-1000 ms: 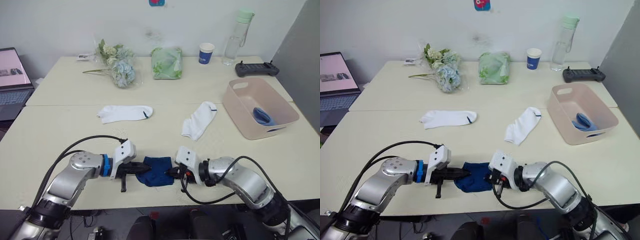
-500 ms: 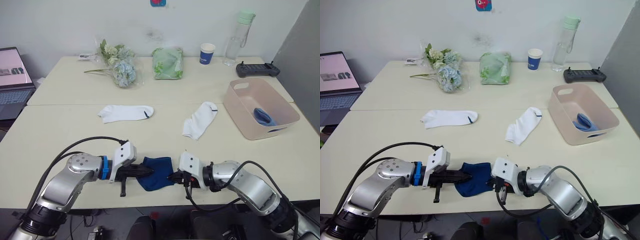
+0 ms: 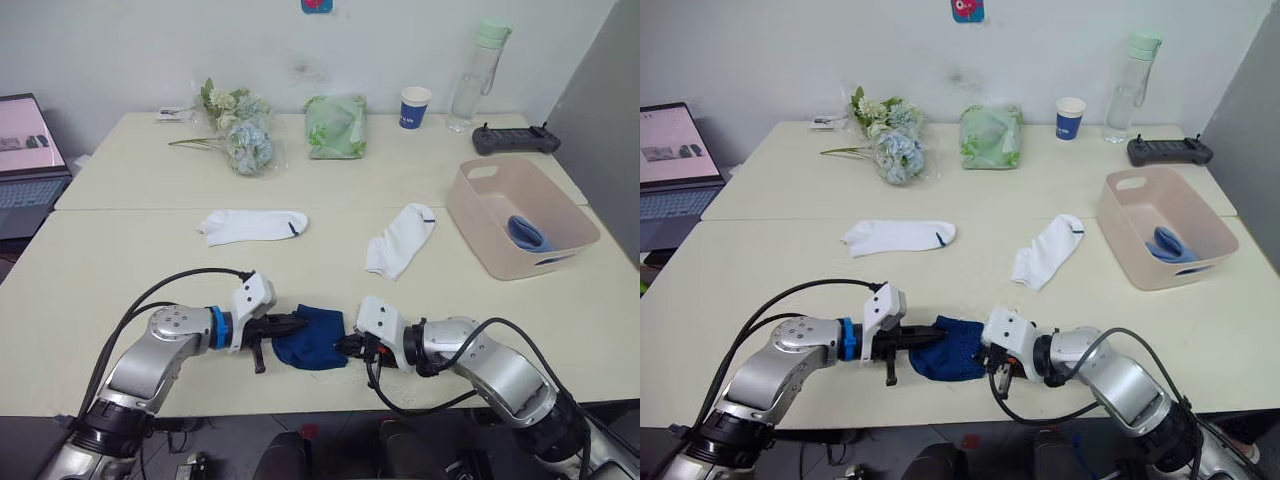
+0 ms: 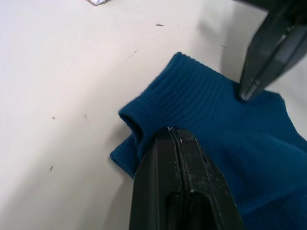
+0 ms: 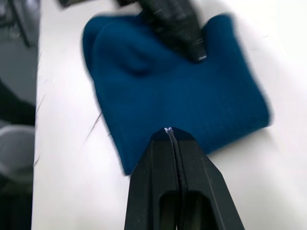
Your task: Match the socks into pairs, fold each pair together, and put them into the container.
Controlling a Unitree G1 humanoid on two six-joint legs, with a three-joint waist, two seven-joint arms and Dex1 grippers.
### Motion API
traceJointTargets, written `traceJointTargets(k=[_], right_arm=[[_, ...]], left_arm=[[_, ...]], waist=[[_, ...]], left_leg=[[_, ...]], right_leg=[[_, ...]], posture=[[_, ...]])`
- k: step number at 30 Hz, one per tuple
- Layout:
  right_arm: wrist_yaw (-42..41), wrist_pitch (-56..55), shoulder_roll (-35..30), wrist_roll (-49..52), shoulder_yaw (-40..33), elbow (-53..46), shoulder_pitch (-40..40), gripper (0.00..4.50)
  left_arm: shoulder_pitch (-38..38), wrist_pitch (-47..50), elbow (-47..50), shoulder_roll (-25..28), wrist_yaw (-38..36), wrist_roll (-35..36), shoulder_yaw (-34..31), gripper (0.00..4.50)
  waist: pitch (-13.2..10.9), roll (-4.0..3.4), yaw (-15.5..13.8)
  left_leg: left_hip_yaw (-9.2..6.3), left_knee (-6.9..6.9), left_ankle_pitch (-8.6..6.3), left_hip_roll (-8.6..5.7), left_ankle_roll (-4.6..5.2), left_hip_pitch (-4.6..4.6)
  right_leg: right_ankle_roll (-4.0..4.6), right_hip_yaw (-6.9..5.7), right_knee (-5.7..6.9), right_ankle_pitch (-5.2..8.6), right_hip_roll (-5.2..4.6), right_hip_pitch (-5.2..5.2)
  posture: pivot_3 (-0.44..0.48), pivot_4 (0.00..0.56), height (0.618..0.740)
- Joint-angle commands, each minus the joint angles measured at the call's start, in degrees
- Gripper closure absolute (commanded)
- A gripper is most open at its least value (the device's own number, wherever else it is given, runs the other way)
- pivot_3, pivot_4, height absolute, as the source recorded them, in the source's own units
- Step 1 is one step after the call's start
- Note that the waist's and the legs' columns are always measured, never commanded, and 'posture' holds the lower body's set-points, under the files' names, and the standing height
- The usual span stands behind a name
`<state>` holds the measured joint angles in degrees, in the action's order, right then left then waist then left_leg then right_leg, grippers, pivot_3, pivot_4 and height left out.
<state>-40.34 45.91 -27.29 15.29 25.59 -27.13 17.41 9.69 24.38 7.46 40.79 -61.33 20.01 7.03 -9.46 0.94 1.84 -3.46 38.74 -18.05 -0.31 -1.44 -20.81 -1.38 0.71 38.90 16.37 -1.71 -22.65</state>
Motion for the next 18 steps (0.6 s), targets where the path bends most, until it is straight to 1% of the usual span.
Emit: traceJointTargets(k=[1, 3, 5, 7, 11, 12, 13, 15, 18], right_arm=[[3.4, 4.2, 2.6, 4.0, -7.7, -3.8, 0.1, 4.48], [6.3, 5.6, 3.3, 3.5, -10.4, -4.6, -0.8, 4.48], [9.1, 6.5, 3.5, 2.2, -11.2, -5.5, -1.5, 4.48], [10.6, 8.7, 3.7, 2.3, -11.7, -6.3, -1.5, 4.48], [9.6, 23.2, 6.4, 11.6, -17.1, -7.7, -0.7, 4.48], [9.4, 25.4, 6.8, 13.3, -18.4, -8.0, -0.5, 4.48], [9.5, 28.0, 7.3, 14.8, -19.7, -7.9, -0.2, 4.31], [8.3, 29.5, 5.9, 17.0, -20.2, -8.2, 0.1, 3.98], [7.7, 32.7, 5.0, 19.7, -20.9, -7.6, 0.4, 2.96]], left_arm=[[-1.1, 1.5, 4.7, 2.9, -3.2, 2.1, -0.9, 4.50], [-1.9, 2.8, 7.6, 4.6, -5.1, 3.6, -0.9, 4.50], [-2.5, 3.5, 9.0, 5.6, -6.0, 4.2, -0.7, 4.50], [-2.5, 3.5, 8.5, 5.1, -4.7, 3.2, -0.4, 4.50], [-3.1, 2.5, 5.5, 5.0, -3.5, 0.1, 1.2, 4.50], [-3.5, 1.3, 4.3, 5.6, -3.8, -0.9, 1.2, 4.50], [-3.7, 0.2, 3.1, 6.2, -4.4, -1.7, 1.3, 4.50], [-4.3, -1.5, 1.0, 7.4, -5.4, -2.8, 1.2, 4.50], [-5.8, -2.8, -0.3, 8.7, -6.0, -3.1, 0.9, 4.50]], waist=[[0.0, 0.00, -0.1], [0.0, -0.02, -0.2], [0.0, -0.03, -0.2], [0.0, -0.04, -0.2], [0.0, -0.04, -0.2], [0.0, -0.03, -0.2], [0.0, -0.04, -0.2], [0.0, -0.04, -0.2], [0.0, -0.05, 0.0]], left_leg=[[-0.03, 0.00, 0.00, 0.01, 0.00, -0.01], [-0.04, 0.00, 0.00, 0.00, 0.00, -0.03], [-0.03, 0.00, 0.00, -0.01, -0.01, -0.06], [-0.01, 0.00, 0.00, -0.03, -0.01, -0.06], [-0.03, 0.00, 0.00, -0.01, 0.00, -0.05], [-0.03, -0.01, 0.00, -0.01, 0.00, -0.05], [-0.03, -0.01, 0.00, -0.01, 0.00, -0.05], [-0.01, -0.01, 0.00, -0.02, 0.00, -0.04], [-0.01, -0.02, -0.01, -0.01, 0.01, 0.00]], right_leg=[[0.00, -0.04, 0.00, 0.00, 0.00, 0.00], [0.00, -0.04, -0.01, 0.00, 0.00, 0.00], [0.00, -0.02, -0.05, 0.00, -0.02, 0.00], [0.00, -0.02, -0.06, 0.00, -0.04, 0.00], [0.00, -0.04, -0.03, 0.00, -0.02, 0.00], [0.00, -0.04, -0.02, 0.00, -0.02, 0.00], [0.01, -0.03, -0.02, 0.00, -0.02, 0.00], [0.01, -0.02, -0.03, 0.00, -0.02, 0.00], [0.01, -0.01, -0.03, 0.00, -0.02, 0.01]], posture=[[0.000, 0.150, 0.740], [0.000, 0.150, 0.740], [0.000, 0.150, 0.740], [0.000, 0.150, 0.740], [0.000, 0.150, 0.740], [0.000, 0.150, 0.740], [0.000, 0.150, 0.740], [0.000, 0.150, 0.740], [0.000, 0.150, 0.740]])
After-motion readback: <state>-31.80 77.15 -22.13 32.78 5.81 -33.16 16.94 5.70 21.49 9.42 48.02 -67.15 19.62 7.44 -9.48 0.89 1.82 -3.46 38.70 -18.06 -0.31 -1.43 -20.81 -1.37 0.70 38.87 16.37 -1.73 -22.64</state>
